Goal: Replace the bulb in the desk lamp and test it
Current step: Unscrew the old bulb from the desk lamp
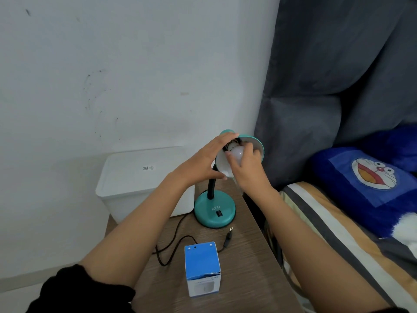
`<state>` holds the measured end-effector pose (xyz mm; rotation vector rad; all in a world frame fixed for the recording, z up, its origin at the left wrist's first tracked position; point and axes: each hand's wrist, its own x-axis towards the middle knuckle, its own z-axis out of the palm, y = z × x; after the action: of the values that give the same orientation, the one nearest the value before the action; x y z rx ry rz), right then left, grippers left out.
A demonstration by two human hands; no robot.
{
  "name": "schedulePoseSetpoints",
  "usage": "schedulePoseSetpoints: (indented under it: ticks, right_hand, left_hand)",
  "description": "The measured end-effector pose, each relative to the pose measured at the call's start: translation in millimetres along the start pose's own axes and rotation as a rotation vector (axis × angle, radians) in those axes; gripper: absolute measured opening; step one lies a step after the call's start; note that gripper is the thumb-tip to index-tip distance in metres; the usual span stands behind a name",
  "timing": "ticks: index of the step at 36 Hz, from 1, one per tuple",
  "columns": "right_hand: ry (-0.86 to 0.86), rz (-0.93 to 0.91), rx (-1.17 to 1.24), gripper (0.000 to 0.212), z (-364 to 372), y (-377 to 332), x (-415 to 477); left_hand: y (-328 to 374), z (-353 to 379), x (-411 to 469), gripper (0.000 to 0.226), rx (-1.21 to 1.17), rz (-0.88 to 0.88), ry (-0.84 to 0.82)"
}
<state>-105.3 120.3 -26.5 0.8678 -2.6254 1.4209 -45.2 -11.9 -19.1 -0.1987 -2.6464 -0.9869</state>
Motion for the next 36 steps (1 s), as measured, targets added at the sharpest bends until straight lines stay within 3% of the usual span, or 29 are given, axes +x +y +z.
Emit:
schedulePoseSetpoints:
  ticks: [5,11,16,24,27,32,34,36]
  right_hand:
    - [0.007,-0.148,-0.235,0.053,0,4,0]
    - [0.014,-0.01,0.022,0.051,5,2,1]
    - [-0.017,-0.137,-0.184,0.051,-1,5,1]
    - [0.082,-0.35,-0.534,0.055,4,10,3]
    - [0.116,-0.264,-0.368,0.053,7,13,1]
    - [0.071,0.094,0.112,0.052,6,0,3]
    - [0.059,0.183,0.167,0.053,3,-3,7]
    - [0.062,0.144,0.096,0.056,3,-3,9]
  left_hand:
    - [1,0,-1,0.102,0.007,0.006,-0.006]
    - [3,0,0,0.101,0.01,0.003,-0.001]
    - [2,0,-1,0.102,-0.002,-0.003,-0.01]
    - [1,1,-1,0.101,-0.002,0.003,0.012]
    - [2,0,-2,0.1,-0.005,0.002,0.005]
    - [5,2,0,0.096,-0.007,0.014,0.005]
    - [3,2,0,0.098,-0.012,0.01,0.003]
    - [1,2,0,0.101,-0.005,0.01,0.002]
